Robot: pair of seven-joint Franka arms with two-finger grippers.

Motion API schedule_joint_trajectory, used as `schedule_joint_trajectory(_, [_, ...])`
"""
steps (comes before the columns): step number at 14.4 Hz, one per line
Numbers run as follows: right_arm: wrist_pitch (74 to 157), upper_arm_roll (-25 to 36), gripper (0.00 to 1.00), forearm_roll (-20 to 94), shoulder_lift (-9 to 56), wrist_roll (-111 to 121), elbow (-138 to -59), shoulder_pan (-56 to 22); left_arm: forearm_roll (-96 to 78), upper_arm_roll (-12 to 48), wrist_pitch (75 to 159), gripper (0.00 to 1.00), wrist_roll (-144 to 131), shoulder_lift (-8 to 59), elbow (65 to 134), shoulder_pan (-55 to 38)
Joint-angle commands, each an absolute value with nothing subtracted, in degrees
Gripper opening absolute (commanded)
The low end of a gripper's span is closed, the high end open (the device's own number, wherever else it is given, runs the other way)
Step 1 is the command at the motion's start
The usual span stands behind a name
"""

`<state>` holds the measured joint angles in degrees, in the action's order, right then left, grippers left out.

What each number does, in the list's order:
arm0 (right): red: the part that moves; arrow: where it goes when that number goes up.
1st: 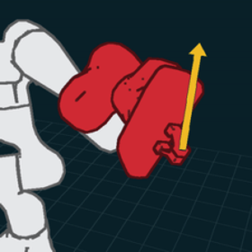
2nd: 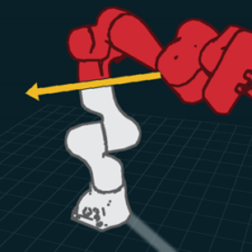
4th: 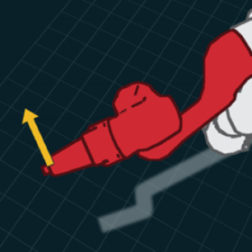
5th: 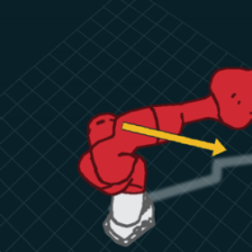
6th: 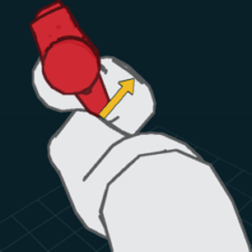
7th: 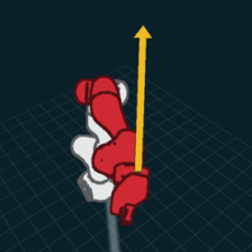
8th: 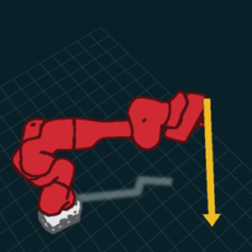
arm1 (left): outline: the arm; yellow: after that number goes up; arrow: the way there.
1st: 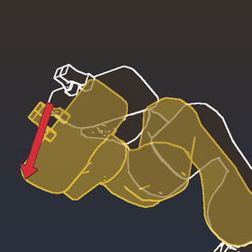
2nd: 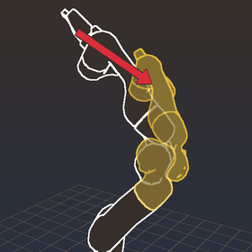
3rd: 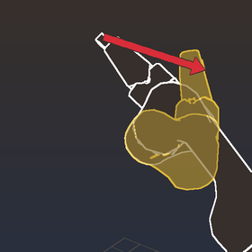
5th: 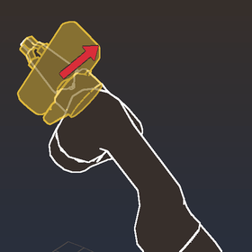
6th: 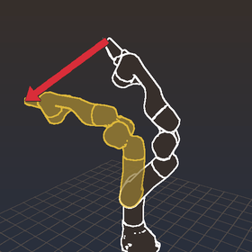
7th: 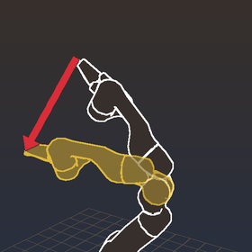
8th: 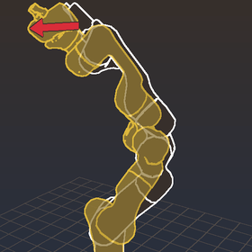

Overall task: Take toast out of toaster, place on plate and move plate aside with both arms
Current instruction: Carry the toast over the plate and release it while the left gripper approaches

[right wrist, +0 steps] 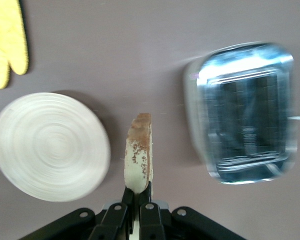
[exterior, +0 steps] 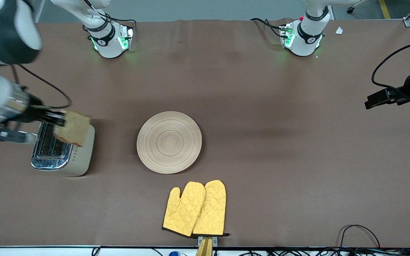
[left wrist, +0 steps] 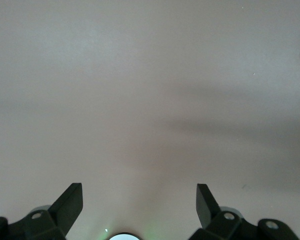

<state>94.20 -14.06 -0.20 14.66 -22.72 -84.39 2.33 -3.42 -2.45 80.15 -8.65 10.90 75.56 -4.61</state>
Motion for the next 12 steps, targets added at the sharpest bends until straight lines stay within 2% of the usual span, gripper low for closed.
schedule_joint_trajectory(1, [97.55, -15.64, 0.07, -3.93, 20.28, -32.48, -83.94, -2.26, -7.46, -2.55, 79.37, 1.0, -7.82, 11.07, 75.93, -4.4])
schedule_joint_trajectory(6, [102.91, -15.73, 0.07, -9.4, 27.06, -45.42, -84.29, -8.96, -20.87, -2.37, 82.44, 1.0, -7.83, 23.35, 76.11, -5.1])
schedule_joint_trajectory(10, [108.8, -15.73, 0.07, -12.82, 33.47, -56.49, -84.2, -14.14, -29.7, -1.5, 83.23, 1.0, -7.47, 29.43, 76.03, -5.71])
schedule_joint_trajectory(12, [111.43, -15.73, 0.13, -13.36, 35.67, -62.02, -84.11, -15.64, -36.18, -0.53, 83.41, 1.0, -5.63, 32.5, 76.03, -5.71])
